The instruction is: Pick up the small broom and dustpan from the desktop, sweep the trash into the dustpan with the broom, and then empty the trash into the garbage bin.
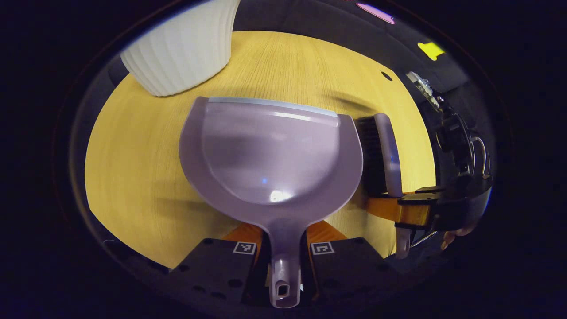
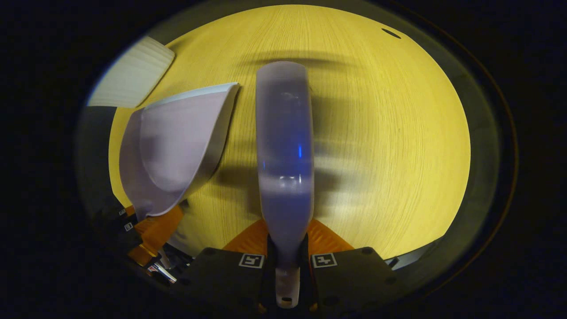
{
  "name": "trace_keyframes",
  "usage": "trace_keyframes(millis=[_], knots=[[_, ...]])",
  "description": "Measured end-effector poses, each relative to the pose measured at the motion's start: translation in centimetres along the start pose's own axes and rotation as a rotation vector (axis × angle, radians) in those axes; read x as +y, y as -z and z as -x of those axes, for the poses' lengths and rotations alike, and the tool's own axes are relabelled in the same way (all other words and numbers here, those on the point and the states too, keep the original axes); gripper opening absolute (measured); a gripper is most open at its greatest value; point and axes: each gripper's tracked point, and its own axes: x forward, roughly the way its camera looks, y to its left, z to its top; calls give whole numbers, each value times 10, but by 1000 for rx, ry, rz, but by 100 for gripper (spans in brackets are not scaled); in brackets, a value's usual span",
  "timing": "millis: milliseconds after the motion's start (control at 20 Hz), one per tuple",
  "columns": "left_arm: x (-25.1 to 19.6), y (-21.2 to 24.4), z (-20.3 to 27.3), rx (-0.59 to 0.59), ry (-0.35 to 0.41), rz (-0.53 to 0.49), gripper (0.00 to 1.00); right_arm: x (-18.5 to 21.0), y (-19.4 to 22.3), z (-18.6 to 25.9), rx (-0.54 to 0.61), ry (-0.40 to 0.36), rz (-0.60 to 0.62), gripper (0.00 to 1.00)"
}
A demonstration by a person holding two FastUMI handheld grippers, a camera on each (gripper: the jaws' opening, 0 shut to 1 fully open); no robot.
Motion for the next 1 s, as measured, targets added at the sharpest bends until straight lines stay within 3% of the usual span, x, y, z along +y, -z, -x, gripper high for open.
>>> trace_keyframes(millis=[150, 200, 250, 450, 550, 600, 700, 800, 1000], knots=[[1, 1, 0, 12, 5, 10, 29, 3, -3, 0, 30, -29, -20, 24], [2, 2, -1, 18, -1, 2, 29, 3, -2, -1, 35, -36, -26, 18], [2, 3, -1, 23, -3, 1, 29, 4, -2, 1, 41, -41, -34, 25], [-2, 2, 0, 26, 15, 2, 31, 2, 3, 1, 39, -37, -35, 30], [3, 0, 1, 26, -14, -12, 62, 6, 2, 5, 25, -50, -41, 43], [5, 0, 2, 24, -30, -21, 71, 7, -1, 9, 15, -59, -47, 58], [6, 1, 10, 30, -58, -21, 75, 12, -7, 21, -20, -80, -65, 88], [4, 3, 18, 24, -62, -18, 75, 18, -11, 39, -72, -110, -85, 100], [5, 13, 47, -36, -79, -12, 75, 4, -11, 57, -243, -80, -78, 100]])
